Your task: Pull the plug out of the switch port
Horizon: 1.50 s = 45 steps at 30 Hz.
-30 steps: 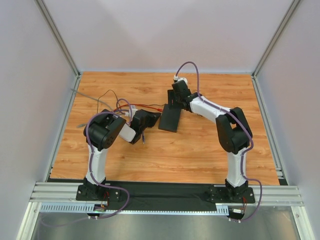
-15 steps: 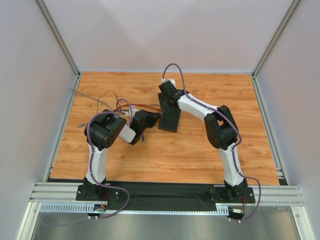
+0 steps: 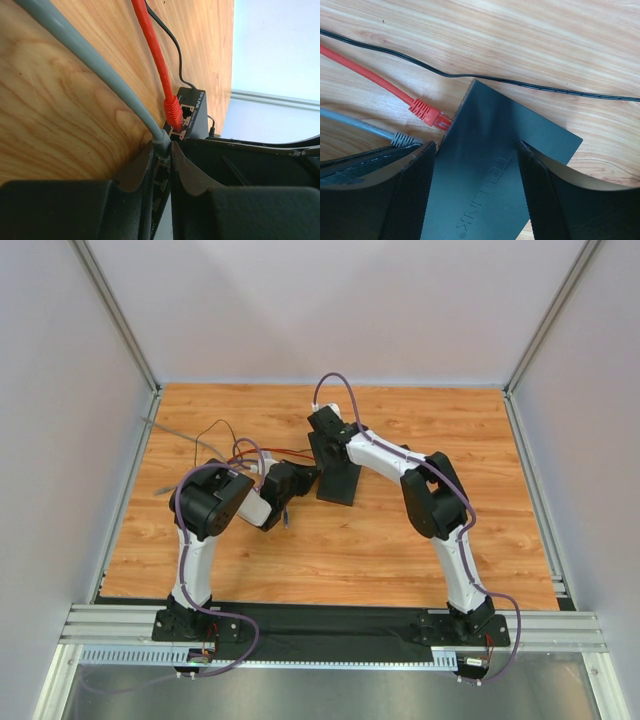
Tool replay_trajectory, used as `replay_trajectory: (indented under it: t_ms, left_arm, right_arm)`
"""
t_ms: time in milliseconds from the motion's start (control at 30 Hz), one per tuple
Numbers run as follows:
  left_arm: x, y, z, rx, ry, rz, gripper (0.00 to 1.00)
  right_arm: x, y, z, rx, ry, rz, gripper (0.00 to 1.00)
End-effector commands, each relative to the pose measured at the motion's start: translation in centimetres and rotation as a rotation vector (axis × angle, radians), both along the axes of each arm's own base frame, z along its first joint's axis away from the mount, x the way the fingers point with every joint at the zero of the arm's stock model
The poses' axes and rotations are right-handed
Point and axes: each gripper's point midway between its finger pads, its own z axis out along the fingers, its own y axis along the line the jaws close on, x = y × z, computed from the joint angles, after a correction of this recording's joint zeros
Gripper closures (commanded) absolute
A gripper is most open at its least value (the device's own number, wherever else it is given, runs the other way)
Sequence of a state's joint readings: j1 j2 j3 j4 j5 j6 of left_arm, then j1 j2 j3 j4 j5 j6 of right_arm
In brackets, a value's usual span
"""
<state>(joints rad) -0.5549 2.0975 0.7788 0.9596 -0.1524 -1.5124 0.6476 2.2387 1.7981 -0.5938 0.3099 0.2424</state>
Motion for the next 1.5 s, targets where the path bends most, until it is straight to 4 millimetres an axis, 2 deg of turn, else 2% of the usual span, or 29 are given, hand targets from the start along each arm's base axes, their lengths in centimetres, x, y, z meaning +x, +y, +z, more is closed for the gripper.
replay_trajectory:
  t_ms: [0,100,133,333,433,667,700,767,800,867,900,933,967,1000,1033,1067,1100,1200,1367,1467]
  left_arm:
    - [-1.2,0.5,-3.3,0.098,0.049,-0.023,1.0]
    - [-1.2,0.9,-3.3,0.099,0.047,-0.004,1.0]
    - [-1.1,1.2,-3.1,0.106,0.038,0.008,1.0]
    - [-0.5,4.1,-2.3,0.174,0.011,0.085,1.0]
    - [-0.3,5.3,-2.0,0.2,-0.002,0.108,1.0]
    - [-0.7,5.3,-1.6,0.196,-0.032,0.095,1.0]
    - [-0.6,5.4,-0.8,0.203,-0.051,0.094,1.0]
    - [-0.9,5.9,-0.4,0.235,-0.056,0.087,1.0]
    - [-0.9,6.0,1.2,0.26,-0.093,0.078,1.0]
    - [-1.3,6.8,1.8,0.319,-0.095,0.067,1.0]
    - [-1.2,7.2,4.0,0.354,-0.142,0.069,1.0]
    - [-1.8,8.0,3.4,0.403,-0.103,0.063,1.0]
    - [-2.0,8.5,3.9,0.436,-0.108,0.062,1.0]
    - [-1.9,9.0,6.0,0.453,-0.141,0.077,1.0]
    - [-2.5,9.6,5.3,0.522,-0.112,0.055,1.0]
    - [-2.6,10.2,6.3,0.533,-0.116,0.063,1.0]
    - [-3.0,10.6,5.8,0.562,-0.08,0.053,1.0]
    - [-3.5,11.8,5.8,0.598,-0.052,0.045,1.0]
    - [-5.1,14.9,1.4,0.575,0.205,0.073,1.0]
    - [-5.4,16.4,0.3,0.577,0.252,0.09,1.0]
  right_arm:
    - [-1.2,-1.0,-2.4,-0.065,0.076,0.02,0.34]
    - [-2.2,-1.8,-3.7,-0.084,0.098,0.026,0.37]
    - [-3.2,-2.4,-4.9,-0.098,0.127,0.038,0.37]
    - [-3.7,-4.1,-7.1,-0.172,0.156,0.105,0.36]
    - [-3.7,-4.0,-7.7,-0.15,0.16,0.129,0.36]
    - [-3.3,-4.0,-7.6,-0.123,0.154,0.117,0.35]
    - [-3.4,-3.7,-7.6,-0.109,0.159,0.12,0.35]
    - [-3.3,-3.5,-7.4,-0.093,0.155,0.118,0.35]
    - [-3.3,-3.6,-7.4,-0.093,0.154,0.116,0.35]
    - [-3.1,-3.6,-7.1,-0.089,0.146,0.113,0.35]
    - [-3.1,-3.8,-7.2,-0.09,0.147,0.107,0.35]
    - [-3.0,-3.9,-7.1,-0.083,0.148,0.103,0.35]
    - [-3.0,-3.8,-7.0,-0.079,0.146,0.101,0.35]
    - [-2.8,-3.9,-6.7,-0.074,0.141,0.097,0.35]
    - [-2.9,-3.8,-6.7,-0.072,0.141,0.097,0.35]
    - [-2.8,-3.8,-6.6,-0.07,0.139,0.098,0.35]
    - [-2.8,-3.7,-6.6,-0.068,0.138,0.097,0.35]
    - [-2.6,-3.9,-6.5,-0.072,0.134,0.092,0.35]
    - [-2.6,-3.9,-6.4,-0.077,0.13,0.089,0.35]
    - [-2.6,-3.8,-6.3,-0.066,0.131,0.091,0.35]
